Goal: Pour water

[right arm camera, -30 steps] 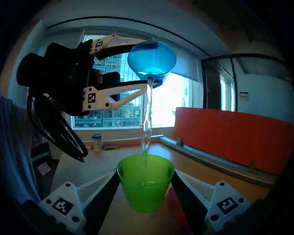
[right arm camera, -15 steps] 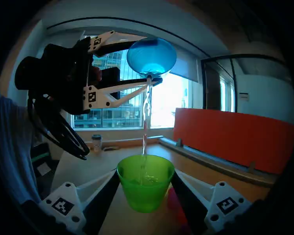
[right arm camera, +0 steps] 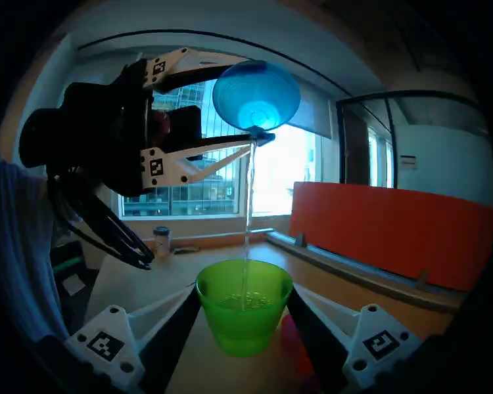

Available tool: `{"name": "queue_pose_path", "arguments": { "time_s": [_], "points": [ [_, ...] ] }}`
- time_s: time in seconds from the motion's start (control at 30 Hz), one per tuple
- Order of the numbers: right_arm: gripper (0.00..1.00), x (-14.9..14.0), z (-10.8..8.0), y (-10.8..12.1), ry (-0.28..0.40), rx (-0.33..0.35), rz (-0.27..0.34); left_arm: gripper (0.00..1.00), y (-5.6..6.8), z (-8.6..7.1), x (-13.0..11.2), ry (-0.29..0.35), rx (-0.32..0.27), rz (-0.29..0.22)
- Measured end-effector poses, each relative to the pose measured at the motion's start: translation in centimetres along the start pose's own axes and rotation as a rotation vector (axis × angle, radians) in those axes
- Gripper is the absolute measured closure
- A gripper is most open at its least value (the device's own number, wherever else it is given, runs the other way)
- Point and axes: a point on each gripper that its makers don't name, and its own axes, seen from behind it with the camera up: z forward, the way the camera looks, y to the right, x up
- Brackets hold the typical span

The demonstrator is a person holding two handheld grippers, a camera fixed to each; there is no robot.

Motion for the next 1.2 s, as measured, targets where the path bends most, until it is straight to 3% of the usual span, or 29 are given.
{"name": "queue_pose_path", "arguments": {
  "time_s": [0.3,0.6,0.93,1.2],
  "points": [
    [0.10,0.0,-0.2,0.3,0.005,-0.003,0.001,0.14,0.3,0.2,0.6,0.010,0.004,0.065],
    [0.10,0.0,-0.2,0.5,0.009,-0.005,0.003,0.14,0.4,0.3,0.8,0.015,0.005,0.038],
    [0.10,0.0,-0.4,0.7,0.015,-0.011,0.004,0.14,0.6,0.4,0.1,0.016,-0.007,-0.137],
    [0.10,0.6,-0.6,0.9,0.030,-0.014,0.015,0.14,0.9,0.5,-0.9,-0.010,-0.003,-0.332]
  ]
}}
